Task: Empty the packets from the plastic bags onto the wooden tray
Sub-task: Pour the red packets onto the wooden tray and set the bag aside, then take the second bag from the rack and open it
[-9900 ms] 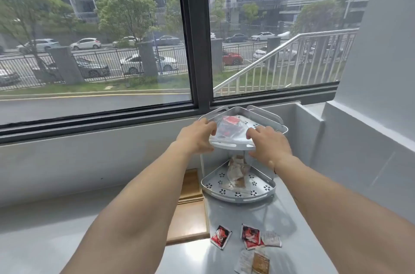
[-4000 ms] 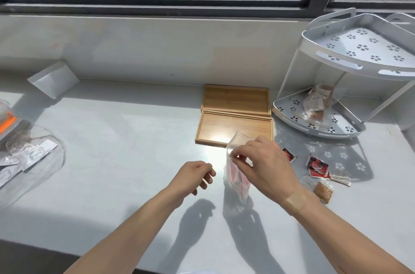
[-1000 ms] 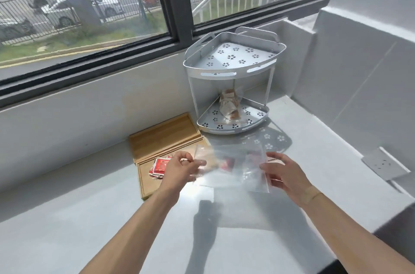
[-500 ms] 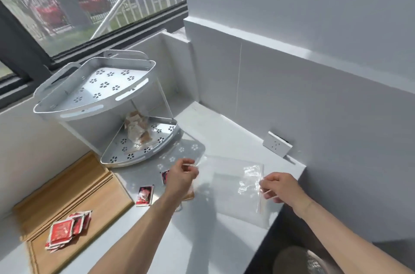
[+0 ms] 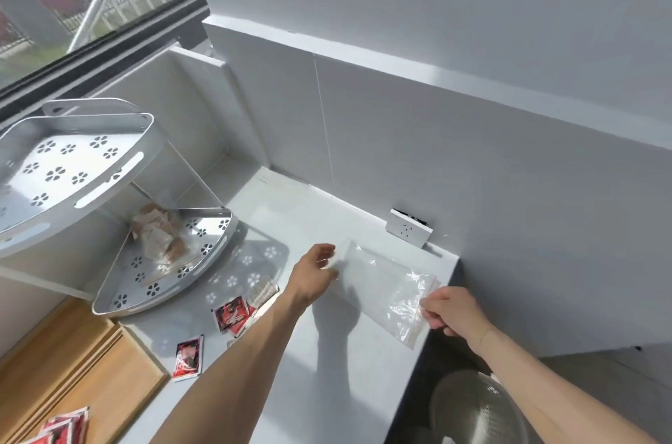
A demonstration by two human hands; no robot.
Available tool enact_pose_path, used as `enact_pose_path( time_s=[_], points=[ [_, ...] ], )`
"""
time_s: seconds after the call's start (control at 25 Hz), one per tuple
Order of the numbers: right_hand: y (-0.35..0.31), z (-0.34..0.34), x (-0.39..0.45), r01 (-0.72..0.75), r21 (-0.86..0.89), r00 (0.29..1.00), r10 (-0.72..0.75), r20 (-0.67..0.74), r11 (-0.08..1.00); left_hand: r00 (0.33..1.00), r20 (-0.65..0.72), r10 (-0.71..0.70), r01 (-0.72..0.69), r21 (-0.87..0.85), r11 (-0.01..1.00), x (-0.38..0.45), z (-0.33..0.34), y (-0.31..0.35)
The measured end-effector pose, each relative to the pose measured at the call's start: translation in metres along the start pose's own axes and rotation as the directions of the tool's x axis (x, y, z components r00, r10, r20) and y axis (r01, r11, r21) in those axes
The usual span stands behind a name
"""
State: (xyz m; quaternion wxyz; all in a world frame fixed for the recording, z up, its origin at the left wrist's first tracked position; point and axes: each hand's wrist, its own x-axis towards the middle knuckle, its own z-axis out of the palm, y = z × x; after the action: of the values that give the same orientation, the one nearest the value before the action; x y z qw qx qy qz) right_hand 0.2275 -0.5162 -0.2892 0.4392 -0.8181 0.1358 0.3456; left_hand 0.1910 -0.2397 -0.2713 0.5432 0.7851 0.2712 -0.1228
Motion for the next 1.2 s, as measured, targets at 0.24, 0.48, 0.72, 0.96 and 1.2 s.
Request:
enact_pose_path(
  time_s=[0.24,0.48,0.72,0.96,1.2],
  points=[
    [0.004,-0.005,0.003,0.003,-0.176,1.0,-0.004,-0.003,0.984,0.994,0.105,0.003,-0.015,0.109,0.994,0.005,-0.002,-0.008],
    [-0.031,-0.025,-0.007,0.114,-0.759,0.984,-0.177,-0.002,0.641,0.999,-0.012,0.05,-0.048,0.129,0.99,-0.01,-0.03,-0.016],
    [-0.097,0.014,-0.007,0.376,-0.864,0.898,-0.36,0.251,0.334,0.983,-0.171,0.07,-0.02,0.277,0.961,-0.052,-0.098,-0.044],
    [-0.173,0.111,-0.002,0.618,-0.784,0.712,-0.464,0.527,0.057,0.906,-0.422,-0.022,0.155,0.282,0.947,-0.108,-0.173,-0.085],
    [-0.234,0.208,-0.012,0.737,-0.648,0.474,-0.536,0.698,-0.192,0.854,-0.508,-0.108,0.309,0.329,0.892,-0.133,-0.229,-0.115]
  ],
)
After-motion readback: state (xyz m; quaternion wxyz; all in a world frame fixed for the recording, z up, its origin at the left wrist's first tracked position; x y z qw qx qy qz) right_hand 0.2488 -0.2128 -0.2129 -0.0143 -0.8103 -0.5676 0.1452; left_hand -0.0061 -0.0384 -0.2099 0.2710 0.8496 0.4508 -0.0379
